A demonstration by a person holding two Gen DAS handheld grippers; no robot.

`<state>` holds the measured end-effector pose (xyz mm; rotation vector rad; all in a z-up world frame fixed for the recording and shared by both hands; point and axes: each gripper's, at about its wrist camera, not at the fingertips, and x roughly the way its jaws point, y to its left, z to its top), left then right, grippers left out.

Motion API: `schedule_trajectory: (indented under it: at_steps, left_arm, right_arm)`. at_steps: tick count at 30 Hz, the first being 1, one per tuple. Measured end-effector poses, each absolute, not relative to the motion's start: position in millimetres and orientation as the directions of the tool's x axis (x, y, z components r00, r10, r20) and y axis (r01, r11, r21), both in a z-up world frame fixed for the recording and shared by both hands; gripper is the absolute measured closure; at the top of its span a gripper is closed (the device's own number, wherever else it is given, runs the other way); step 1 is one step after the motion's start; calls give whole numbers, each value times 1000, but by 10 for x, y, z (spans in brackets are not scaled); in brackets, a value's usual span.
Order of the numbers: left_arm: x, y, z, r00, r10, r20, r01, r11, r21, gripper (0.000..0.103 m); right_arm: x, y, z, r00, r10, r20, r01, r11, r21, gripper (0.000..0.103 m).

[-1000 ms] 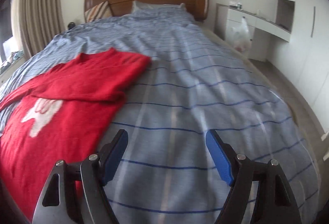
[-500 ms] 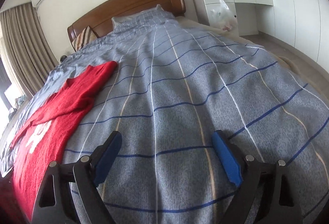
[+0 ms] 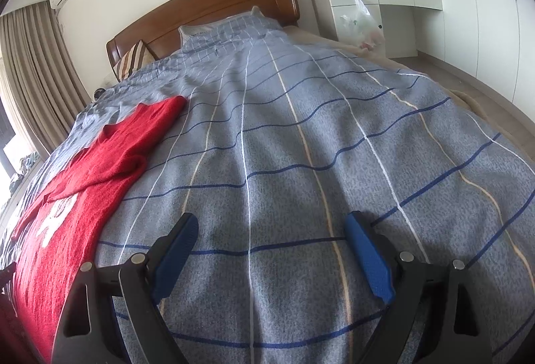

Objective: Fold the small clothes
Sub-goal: 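Move the left tool to the other side edge and grasp it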

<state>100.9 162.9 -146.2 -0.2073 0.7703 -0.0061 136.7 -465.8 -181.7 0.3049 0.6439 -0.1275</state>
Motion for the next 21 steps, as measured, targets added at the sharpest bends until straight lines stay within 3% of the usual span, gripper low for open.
schedule_trajectory:
  at_steps: [13,21]
  left_arm:
    - [1363,1924,-942,680,-112,-724,-44,980,-193,0]
    - [1896,3134,-547,707,-167,-687,-221,871,-439,1]
  right_arm:
    - [1362,-4663,-1820,794,-22,-607,210,948,240,14]
    - [1365,-4660,-1824,795,-23,-606,210,948,241,14]
